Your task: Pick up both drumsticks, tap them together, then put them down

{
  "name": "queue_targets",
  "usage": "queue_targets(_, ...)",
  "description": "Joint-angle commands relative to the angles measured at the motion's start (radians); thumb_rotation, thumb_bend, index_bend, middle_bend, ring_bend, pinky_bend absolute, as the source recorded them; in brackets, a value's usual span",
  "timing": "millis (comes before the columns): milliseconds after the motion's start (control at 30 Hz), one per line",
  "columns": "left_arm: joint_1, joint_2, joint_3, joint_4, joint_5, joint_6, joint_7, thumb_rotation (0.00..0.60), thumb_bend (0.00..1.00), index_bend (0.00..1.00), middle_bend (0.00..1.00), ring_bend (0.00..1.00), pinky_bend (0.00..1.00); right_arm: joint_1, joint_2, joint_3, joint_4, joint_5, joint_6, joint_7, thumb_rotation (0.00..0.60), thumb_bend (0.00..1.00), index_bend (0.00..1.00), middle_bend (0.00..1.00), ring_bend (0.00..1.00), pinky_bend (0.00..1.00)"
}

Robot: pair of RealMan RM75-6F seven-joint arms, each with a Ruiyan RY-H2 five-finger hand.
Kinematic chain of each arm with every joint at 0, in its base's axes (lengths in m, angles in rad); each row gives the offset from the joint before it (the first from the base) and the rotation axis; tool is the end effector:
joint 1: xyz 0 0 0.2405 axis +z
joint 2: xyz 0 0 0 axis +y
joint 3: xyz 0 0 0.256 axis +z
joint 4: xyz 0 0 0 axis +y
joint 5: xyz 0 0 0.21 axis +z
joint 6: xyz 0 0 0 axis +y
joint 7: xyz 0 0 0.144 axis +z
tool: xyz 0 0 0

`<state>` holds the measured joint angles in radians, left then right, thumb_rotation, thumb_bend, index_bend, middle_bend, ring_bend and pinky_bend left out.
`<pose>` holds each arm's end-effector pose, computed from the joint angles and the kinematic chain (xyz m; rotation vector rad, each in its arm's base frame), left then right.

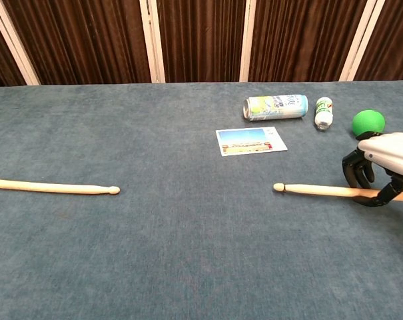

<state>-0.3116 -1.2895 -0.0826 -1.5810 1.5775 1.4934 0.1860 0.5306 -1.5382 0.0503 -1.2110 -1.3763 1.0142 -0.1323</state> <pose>-0.2368 0.2457 0.1104 -1.5522 -0.6497 -1.1086 -0.2665 -0.3104 -0.0001 1.8439 -0.8826 0.7549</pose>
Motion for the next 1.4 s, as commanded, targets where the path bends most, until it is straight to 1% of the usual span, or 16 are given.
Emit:
queue_targets(33, 0.003, 0.003, 0.004, -0.001, 0.001, -0.001, 0.001, 0.6, 0.47, 0.25, 0.36, 0.01, 0.0, 0.007, -0.006, 0.029, -0.017, 0.042, -0.014, -0.037, 0.6, 0.42, 0.66, 0.63, 0.52, 0.01)
queue_targets(133, 0.006, 0.008, 0.007, -0.004, 0.001, -0.006, 0.007, 0.6, 0.47, 0.25, 0.36, 0.01, 0.0, 0.008, 0.001, 0.046, -0.047, 0.088, -0.032, -0.071, 0.6, 0.42, 0.6, 0.63, 0.51, 0.01)
queue_targets(200, 0.008, 0.01, 0.008, -0.008, 0.002, -0.006, 0.009, 0.6, 0.47, 0.25, 0.36, 0.01, 0.0, 0.01, 0.015, 0.053, -0.072, 0.118, -0.049, -0.099, 0.6, 0.42, 0.53, 0.6, 0.49, 0.01)
queue_targets(267, 0.009, 0.011, 0.007, -0.008, 0.002, -0.007, 0.009, 0.6, 0.46, 0.25, 0.36, 0.01, 0.0, 0.009, 0.024, 0.054, -0.09, 0.139, -0.056, -0.125, 0.6, 0.42, 0.45, 0.58, 0.48, 0.01)
queue_targets(500, 0.008, 0.005, 0.005, -0.003, -0.003, -0.017, 0.007, 0.6, 0.47, 0.28, 0.36, 0.01, 0.0, 0.013, 0.06, 0.055, -0.145, 0.198, -0.076, -0.202, 0.6, 0.42, 0.29, 0.55, 0.44, 0.01)
queue_targets(667, 0.009, 0.0, 0.001, 0.001, -0.004, -0.016, 0.004, 0.6, 0.47, 0.27, 0.36, 0.01, 0.0, 0.012, 0.079, 0.068, -0.183, 0.214, -0.064, -0.205, 0.6, 0.42, 0.2, 0.53, 0.42, 0.01)
queue_targets(733, 0.011, 0.002, 0.001, 0.0, -0.001, -0.012, 0.0, 0.6, 0.47, 0.27, 0.35, 0.01, 0.0, 0.01, 0.094, 0.075, -0.208, 0.217, -0.056, -0.198, 0.6, 0.42, 0.19, 0.52, 0.41, 0.01)
queue_targets(800, 0.014, 0.006, -0.003, -0.007, 0.002, -0.001, -0.011, 0.6, 0.47, 0.27, 0.34, 0.01, 0.0, 0.006, 0.123, 0.09, -0.258, 0.213, -0.035, -0.181, 0.6, 0.42, 0.17, 0.5, 0.4, 0.01)
queue_targets(867, 0.021, 0.014, -0.008, -0.019, 0.008, 0.018, -0.031, 0.6, 0.46, 0.28, 0.31, 0.01, 0.0, -0.005, 0.165, 0.107, -0.326, 0.201, 0.001, -0.166, 0.6, 0.42, 0.17, 0.48, 0.38, 0.01)
queue_targets(933, 0.034, 0.027, -0.007, -0.036, 0.015, 0.042, -0.052, 0.6, 0.46, 0.29, 0.28, 0.01, 0.0, -0.023, 0.21, 0.119, -0.396, 0.18, 0.058, -0.171, 0.6, 0.42, 0.17, 0.44, 0.34, 0.01)
queue_targets(1000, 0.047, 0.037, -0.002, -0.05, 0.018, 0.059, -0.057, 0.6, 0.46, 0.29, 0.25, 0.01, 0.0, -0.04, 0.24, 0.123, -0.439, 0.163, 0.104, -0.181, 0.6, 0.42, 0.17, 0.33, 0.3, 0.01)
queue_targets(1033, 0.057, 0.043, 0.005, -0.057, 0.02, 0.067, -0.057, 0.6, 0.46, 0.29, 0.23, 0.01, 0.0, -0.054, 0.257, 0.125, -0.463, 0.152, 0.134, -0.182, 0.6, 0.42, 0.17, 0.3, 0.29, 0.01)
queue_targets(1100, 0.086, 0.058, 0.036, -0.078, 0.02, 0.073, -0.038, 0.6, 0.45, 0.28, 0.19, 0.01, 0.0, -0.098, 0.298, 0.119, -0.526, 0.119, 0.206, -0.153, 0.6, 0.42, 0.17, 0.23, 0.25, 0.01)
queue_targets(1200, 0.14, 0.077, 0.093, -0.128, 0.003, 0.074, 0.008, 0.6, 0.44, 0.25, 0.15, 0.01, 0.0, -0.182, 0.347, 0.08, -0.596, 0.045, 0.312, -0.071, 0.6, 0.42, 0.17, 0.2, 0.21, 0.01)
queue_targets(1267, 0.161, 0.081, 0.116, -0.145, 0.011, 0.081, 0.02, 0.6, 0.44, 0.23, 0.13, 0.0, 0.0, -0.23, 0.367, 0.053, -0.614, -0.003, 0.376, -0.035, 0.6, 0.42, 0.17, 0.19, 0.18, 0.01)
queue_targets(1400, 0.204, 0.08, 0.162, -0.159, 0.048, 0.108, 0.049, 0.6, 0.44, 0.19, 0.1, 0.0, 0.0, -0.314, 0.418, -0.015, -0.619, -0.121, 0.492, -0.05, 0.6, 0.42, 0.16, 0.16, 0.13, 0.01)
